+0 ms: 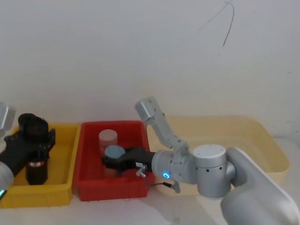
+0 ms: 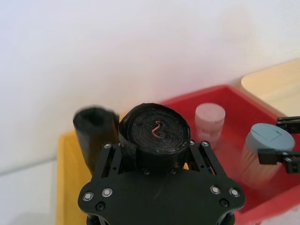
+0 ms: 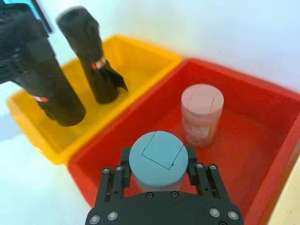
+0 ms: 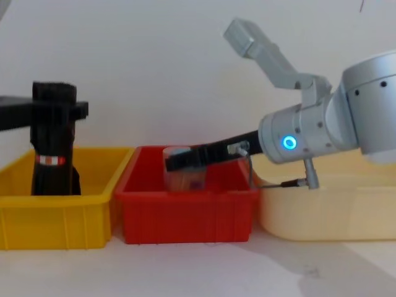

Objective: Pick up the garbage bag with the one hand and transfer it to the other hand.

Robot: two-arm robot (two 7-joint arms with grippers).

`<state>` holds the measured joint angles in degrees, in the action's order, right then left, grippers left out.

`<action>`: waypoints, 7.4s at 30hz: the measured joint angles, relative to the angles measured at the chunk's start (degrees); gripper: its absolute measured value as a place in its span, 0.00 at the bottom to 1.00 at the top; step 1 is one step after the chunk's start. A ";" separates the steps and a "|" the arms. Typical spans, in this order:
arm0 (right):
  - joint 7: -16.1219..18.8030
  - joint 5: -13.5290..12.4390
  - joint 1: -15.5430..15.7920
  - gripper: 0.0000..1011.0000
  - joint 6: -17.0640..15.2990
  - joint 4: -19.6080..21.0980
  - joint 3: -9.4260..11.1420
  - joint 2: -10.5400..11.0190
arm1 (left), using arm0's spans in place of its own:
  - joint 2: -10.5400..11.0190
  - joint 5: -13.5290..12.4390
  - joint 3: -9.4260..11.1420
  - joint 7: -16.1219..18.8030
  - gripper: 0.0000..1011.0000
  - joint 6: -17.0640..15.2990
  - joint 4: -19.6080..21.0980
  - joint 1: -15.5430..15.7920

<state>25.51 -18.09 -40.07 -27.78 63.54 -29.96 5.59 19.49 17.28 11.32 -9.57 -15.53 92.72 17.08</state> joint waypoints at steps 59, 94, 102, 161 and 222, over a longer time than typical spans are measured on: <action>-18.85 -0.34 17.67 0.66 2.01 27.36 19.11 10.19 | -18.67 4.29 19.98 -38.67 0.50 23.65 -65.98 52.84; -16.52 0.41 22.21 0.99 3.56 27.25 20.47 12.00 | -24.80 12.65 26.11 -47.54 0.50 33.49 -87.59 63.15; -12.69 -0.65 23.11 0.99 7.50 28.46 19.63 12.31 | -25.00 12.88 26.30 -47.78 0.50 33.77 -88.22 63.48; -24.96 11.80 4.13 0.99 19.06 2.96 8.68 -8.07 | -25.18 13.13 26.48 -48.04 0.50 34.07 -88.89 63.76; -26.91 13.04 -2.45 0.55 20.06 -6.51 10.17 -11.85 | -25.18 13.13 26.47 -48.05 0.67 34.06 -88.89 63.76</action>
<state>-1.40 -5.05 -42.52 -7.72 57.04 -19.79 -6.26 -5.69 30.41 37.79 -57.62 18.54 3.83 80.84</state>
